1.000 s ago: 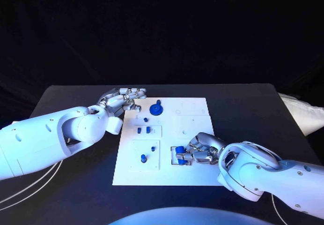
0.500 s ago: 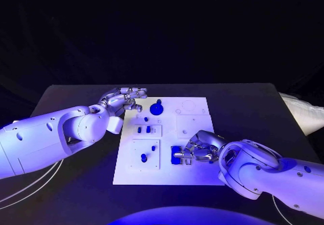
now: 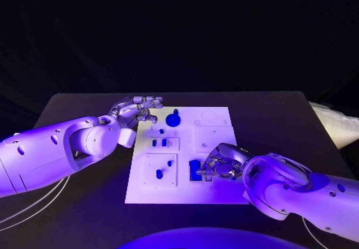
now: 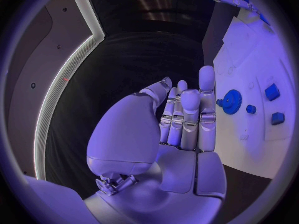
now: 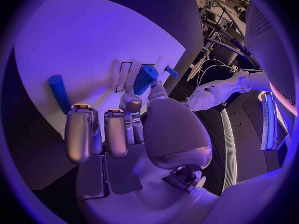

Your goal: Assemble the parts on the task board

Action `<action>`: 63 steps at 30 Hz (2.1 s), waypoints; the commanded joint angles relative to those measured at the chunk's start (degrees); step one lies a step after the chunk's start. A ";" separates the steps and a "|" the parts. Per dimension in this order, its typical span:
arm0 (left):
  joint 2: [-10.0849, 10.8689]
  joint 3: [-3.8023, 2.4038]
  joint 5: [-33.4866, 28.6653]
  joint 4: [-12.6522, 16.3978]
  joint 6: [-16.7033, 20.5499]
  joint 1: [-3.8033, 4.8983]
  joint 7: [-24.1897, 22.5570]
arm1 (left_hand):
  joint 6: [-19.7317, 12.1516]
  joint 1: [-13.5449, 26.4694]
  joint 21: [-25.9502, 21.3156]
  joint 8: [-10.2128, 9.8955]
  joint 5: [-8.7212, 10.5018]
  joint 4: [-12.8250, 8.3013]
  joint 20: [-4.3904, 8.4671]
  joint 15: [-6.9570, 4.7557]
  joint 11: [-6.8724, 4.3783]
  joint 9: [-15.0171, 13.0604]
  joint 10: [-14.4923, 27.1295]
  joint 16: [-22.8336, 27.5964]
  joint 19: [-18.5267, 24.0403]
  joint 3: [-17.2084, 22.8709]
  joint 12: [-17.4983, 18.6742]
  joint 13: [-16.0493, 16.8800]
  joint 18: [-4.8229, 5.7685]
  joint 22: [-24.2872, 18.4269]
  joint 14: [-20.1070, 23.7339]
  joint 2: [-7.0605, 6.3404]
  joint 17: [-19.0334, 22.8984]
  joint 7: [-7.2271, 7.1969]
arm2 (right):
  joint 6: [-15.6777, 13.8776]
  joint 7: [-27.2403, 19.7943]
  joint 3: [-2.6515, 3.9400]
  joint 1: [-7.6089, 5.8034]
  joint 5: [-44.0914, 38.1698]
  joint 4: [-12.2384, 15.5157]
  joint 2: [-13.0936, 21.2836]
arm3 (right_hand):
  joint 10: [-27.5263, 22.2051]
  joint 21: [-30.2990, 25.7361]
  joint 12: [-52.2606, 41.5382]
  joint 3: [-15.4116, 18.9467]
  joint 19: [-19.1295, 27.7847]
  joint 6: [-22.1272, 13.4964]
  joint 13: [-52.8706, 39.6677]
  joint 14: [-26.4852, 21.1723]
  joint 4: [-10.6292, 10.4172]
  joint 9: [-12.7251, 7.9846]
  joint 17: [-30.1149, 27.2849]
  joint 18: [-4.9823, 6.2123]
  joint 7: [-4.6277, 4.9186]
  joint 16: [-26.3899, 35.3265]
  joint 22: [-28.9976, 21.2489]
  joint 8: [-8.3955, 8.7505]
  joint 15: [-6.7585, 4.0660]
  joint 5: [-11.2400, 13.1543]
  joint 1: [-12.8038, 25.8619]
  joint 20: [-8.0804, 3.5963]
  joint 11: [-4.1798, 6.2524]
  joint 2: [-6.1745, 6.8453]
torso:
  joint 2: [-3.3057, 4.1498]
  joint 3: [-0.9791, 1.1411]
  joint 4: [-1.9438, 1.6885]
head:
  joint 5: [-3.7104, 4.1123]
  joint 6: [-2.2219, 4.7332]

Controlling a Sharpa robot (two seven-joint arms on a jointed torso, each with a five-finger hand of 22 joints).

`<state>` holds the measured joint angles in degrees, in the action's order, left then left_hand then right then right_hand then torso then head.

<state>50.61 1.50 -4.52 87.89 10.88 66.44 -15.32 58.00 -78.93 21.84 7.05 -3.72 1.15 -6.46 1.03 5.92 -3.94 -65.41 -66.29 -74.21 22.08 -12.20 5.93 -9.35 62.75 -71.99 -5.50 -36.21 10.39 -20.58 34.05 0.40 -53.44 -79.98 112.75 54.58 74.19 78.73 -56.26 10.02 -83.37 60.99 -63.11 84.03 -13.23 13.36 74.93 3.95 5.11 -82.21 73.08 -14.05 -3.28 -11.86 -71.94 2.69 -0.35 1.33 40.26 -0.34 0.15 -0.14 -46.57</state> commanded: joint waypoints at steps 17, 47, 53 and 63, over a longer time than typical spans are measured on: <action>0.07 -0.04 0.17 0.25 -1.14 -0.01 -0.08 | -0.51 0.28 -0.20 0.14 0.07 -0.04 -0.11 0.00 -0.06 0.10 0.48 0.17 0.37 -0.42 -0.40 0.07 -0.97 -0.12 0.45 0.17 0.02 0.00 | -1.31 0.62 -0.01 0.13 -12.97 0.35 -0.48 | 4.85 0.25 -7.87 -1.30 -0.22 2.20 -6.64 3.69 1.82 1.35 2.24 -0.24 -1.23 -0.04 0.68 -1.57 -1.14 1.17 -3.92 -1.04 0.87 -1.59 | 0.01 0.04 0.09 | 0.17 -0.20; -0.01 0.08 0.17 0.06 -1.00 -0.38 -0.38 | -0.55 0.28 -0.21 0.13 0.06 -0.04 -0.11 0.00 -0.05 0.10 0.53 0.17 0.38 -0.44 -0.42 0.07 -0.97 -0.13 0.47 0.18 0.04 0.01 | 4.23 -0.22 -0.11 0.73 -11.65 2.79 11.58 | 2.80 0.29 -3.31 -1.43 -0.23 0.44 -4.14 3.85 -0.40 0.77 3.63 -0.27 -0.27 -0.81 0.88 0.89 -0.48 -2.48 -3.73 -0.47 0.07 -1.99 | -0.76 -0.01 1.35 | 0.93 0.09; 0.03 0.08 0.17 0.08 -1.06 -0.55 -0.36 | -0.55 0.28 -0.21 0.13 0.06 -0.04 -0.11 0.00 -0.05 0.10 0.53 0.17 0.38 -0.44 -0.42 0.07 -0.97 -0.13 0.47 0.18 0.04 0.01 | 5.42 0.18 -0.17 1.07 -13.41 1.68 11.00 | 2.75 0.25 -3.07 -1.09 -0.20 0.67 -4.03 3.83 -0.96 0.81 3.60 -0.25 -0.34 -0.78 0.84 0.96 -0.50 -2.56 -3.24 -0.47 0.10 -1.69 | -0.71 -0.13 1.25 | 1.01 0.00; 0.18 0.08 0.17 0.12 -1.11 -0.62 -0.25 | -0.55 0.28 -0.21 0.13 0.06 -0.04 -0.11 0.00 -0.05 0.10 0.53 0.17 0.38 -0.44 -0.42 0.07 -0.97 -0.13 0.47 0.18 0.04 0.01 | 6.94 0.47 -0.19 1.24 -15.47 0.54 10.27 | 2.76 0.22 -3.01 -1.08 -0.18 0.96 -4.03 3.83 -1.09 0.90 3.60 -0.24 -0.45 -0.77 0.81 0.90 -0.54 -2.86 -3.35 -0.48 0.19 -1.66 | -0.66 -0.10 1.28 | 0.89 -0.16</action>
<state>50.82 1.62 -4.52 87.88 10.78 65.85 -15.23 58.00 -78.93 21.85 7.05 -3.72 1.15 -6.46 1.05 5.92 -3.91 -65.42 -66.29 -74.21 22.08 -12.44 5.92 -9.34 62.70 -72.00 -5.50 -36.23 10.38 -15.76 34.05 0.23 -52.27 -92.92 113.40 65.00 77.47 78.96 -59.55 9.00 -83.60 61.47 -67.19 84.02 -14.01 14.18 74.94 3.96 4.64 -82.89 73.98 -13.27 -4.11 -14.54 -75.70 2.06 -0.20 -0.14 39.59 -0.42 1.44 0.76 -46.66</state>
